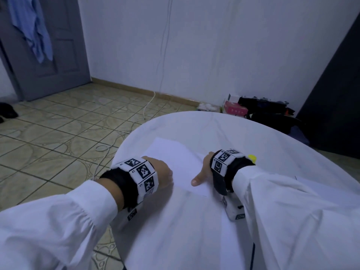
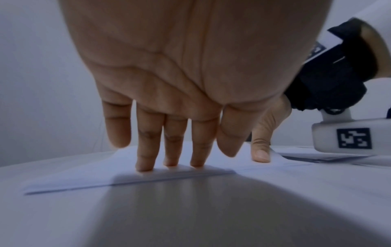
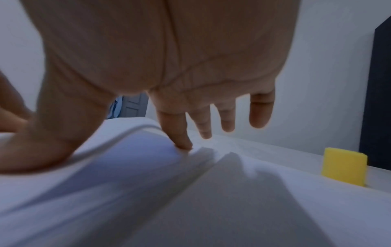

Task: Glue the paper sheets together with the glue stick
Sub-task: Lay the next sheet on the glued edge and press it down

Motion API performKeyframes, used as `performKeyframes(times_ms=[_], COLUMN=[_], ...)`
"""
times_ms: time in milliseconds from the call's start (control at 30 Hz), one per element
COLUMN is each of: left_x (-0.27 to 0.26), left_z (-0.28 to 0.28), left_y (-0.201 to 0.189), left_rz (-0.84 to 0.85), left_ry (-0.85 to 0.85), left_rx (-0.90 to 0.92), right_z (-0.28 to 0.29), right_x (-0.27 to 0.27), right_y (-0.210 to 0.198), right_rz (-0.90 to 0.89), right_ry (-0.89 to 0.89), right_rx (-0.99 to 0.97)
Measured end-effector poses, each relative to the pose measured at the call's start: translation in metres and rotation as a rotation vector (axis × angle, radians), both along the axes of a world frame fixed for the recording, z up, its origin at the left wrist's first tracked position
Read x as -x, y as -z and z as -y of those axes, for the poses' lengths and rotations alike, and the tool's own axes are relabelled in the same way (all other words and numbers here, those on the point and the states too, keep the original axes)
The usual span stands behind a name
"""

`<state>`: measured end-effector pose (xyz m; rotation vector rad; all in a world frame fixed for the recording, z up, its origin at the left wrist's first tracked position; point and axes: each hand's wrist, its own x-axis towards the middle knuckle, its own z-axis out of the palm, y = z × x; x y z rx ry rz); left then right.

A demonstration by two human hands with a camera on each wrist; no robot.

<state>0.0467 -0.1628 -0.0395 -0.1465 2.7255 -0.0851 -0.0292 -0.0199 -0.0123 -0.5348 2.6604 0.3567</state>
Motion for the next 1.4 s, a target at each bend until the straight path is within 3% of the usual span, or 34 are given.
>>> performKeyframes(times_ms=[133,300,400,533,633,700,900,1067,1400], left_x=[0.001,-0.009,-0.022,-0.035,-0.042,-0.050,-0.068,-0.073,-0.079], left_z=[0.003,0.013,0.019,0.017,0.001,-0.017,-0.080,-0.113,-0.126], left_y=[0.013,0.017,0.008,-0.010,-0.018,-0.022,-0.020,-0.007,0.010], left_rz=[-0.021,-0.090,-0.232,-0.370,-0.411,-0.384,-0.236,-0.091,0.078], left_ry=[0.080,-0.004,-0.136,-0.346,-0.398,-0.379,-0.194,-0.075,0.043], left_rx=[0.023,-0.183,-0.220,-0.675,-1.095,-1.238,-1.085,-0.922,-0.664], right_z=[0.010,-0.001,-0.027,-0.073,-0.113,-0.143,-0.226,-0.268,-0.275], right_x=[-0.009,-0.031,-0.047,-0.069,-0.084,-0.094,-0.126,-0.143,-0.140], right_y=[0.002,-0.004,-0.014,-0.026,-0.028,-0.026,-0.006,0.006,0.021], right_rz=[-0.050,0.121,0.081,0.045,0.020,0.007,0.157,0.176,0.180], right_ry=[0.076,0.360,0.419,0.485,0.531,0.559,0.623,0.616,0.535], right_rx=[0.140,0.679,0.920,1.078,1.131,1.133,1.167,1.021,0.768])
